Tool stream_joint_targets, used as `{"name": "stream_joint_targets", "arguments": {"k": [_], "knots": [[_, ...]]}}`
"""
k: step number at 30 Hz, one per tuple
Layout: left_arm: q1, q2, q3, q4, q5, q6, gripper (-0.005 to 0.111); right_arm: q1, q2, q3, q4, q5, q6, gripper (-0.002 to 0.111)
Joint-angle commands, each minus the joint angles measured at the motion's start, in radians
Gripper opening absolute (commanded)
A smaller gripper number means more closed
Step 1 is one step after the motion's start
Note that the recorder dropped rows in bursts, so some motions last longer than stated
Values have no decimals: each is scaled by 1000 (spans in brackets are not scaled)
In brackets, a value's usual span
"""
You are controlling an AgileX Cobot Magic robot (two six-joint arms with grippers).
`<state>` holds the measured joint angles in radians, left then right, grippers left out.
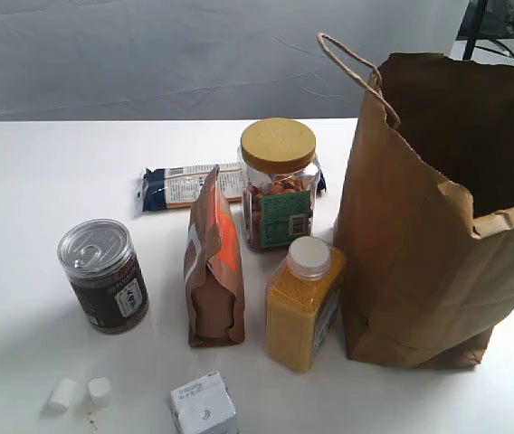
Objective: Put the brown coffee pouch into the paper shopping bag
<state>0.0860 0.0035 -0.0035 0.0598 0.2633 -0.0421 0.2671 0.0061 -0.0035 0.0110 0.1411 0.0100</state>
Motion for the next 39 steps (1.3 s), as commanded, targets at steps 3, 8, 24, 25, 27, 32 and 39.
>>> {"name": "stream_joint_targets", "arguments": {"k": [3,8,24,25,27,32,39], "knots": [[4,-3,4,4,-3,-3,0,2,-6,3,5,-11,-3,0],[4,-3,4,4,-3,-3,0,2,-6,3,100,-35,65,0],[4,-3,4,4,-3,-3,0,250,277,-669,675,224,-217,0],[4,-3,4,4,-3,-3,0,297,405,-776,926,337,-493,0],[4,-3,4,4,-3,-3,0,332,615,-922,1085,517,-638,0],[4,-3,4,4,-3,-3,0,367,1083,-1178,872,727,-417,0],[4,-3,4,4,-3,-3,0,724,1581,-1549,129,849,115,0]]}}
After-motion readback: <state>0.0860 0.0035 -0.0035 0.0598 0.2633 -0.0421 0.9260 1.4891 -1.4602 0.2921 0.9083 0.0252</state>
